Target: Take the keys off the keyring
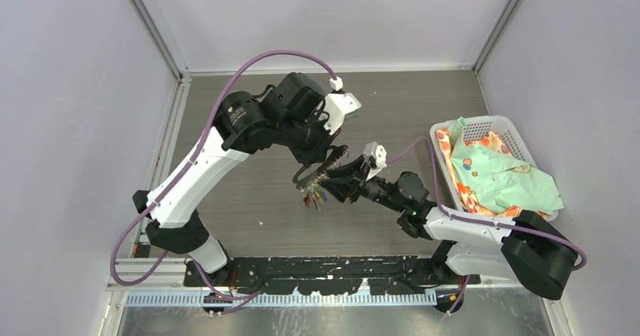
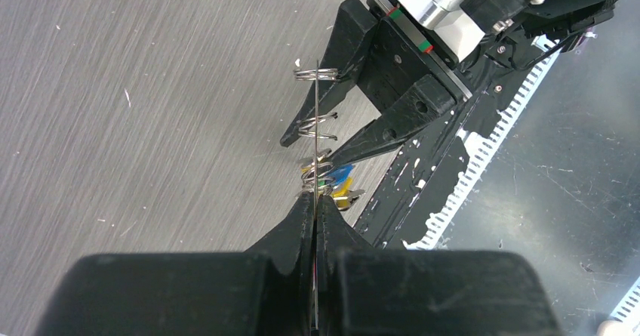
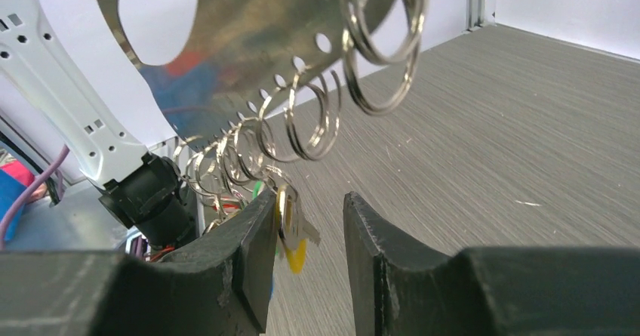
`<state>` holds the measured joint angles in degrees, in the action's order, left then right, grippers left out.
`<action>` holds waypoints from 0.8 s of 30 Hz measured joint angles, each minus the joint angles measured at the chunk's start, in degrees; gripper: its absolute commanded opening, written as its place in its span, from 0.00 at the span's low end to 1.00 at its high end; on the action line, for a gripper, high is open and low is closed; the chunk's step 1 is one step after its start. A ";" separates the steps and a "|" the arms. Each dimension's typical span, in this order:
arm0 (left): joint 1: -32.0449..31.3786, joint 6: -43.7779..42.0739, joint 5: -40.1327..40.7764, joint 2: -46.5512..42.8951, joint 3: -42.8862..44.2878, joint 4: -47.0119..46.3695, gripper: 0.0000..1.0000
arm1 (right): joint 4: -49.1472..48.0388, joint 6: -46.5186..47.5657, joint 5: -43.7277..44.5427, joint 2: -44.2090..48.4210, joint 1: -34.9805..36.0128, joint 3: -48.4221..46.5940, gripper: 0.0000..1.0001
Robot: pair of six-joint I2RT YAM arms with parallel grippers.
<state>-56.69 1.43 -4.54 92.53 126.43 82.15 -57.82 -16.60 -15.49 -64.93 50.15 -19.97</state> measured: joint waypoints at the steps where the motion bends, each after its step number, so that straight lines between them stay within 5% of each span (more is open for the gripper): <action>1: 0.00 0.00 0.00 0.00 0.00 0.00 0.00 | -0.13 0.02 0.00 -0.04 0.13 -0.11 0.42; 7: 0.00 0.00 0.00 0.00 0.00 0.00 0.00 | -1.01 0.39 0.70 -1.25 1.01 -0.37 0.38; 17: -0.04 0.31 0.94 -0.55 -1.60 -0.90 0.00 | -1.99 1.40 2.78 -1.84 2.25 -0.39 0.03; 24: 0.26 2.78 4.98 -6.88 -14.84 -7.41 0.00 | 1.40 1.49 6.38 2.49 2.38 0.11 0.01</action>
<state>-56.42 4.21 0.45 85.65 111.59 74.74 -56.42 -15.11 -9.10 -62.43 52.53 -19.86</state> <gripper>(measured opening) 0.009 0.054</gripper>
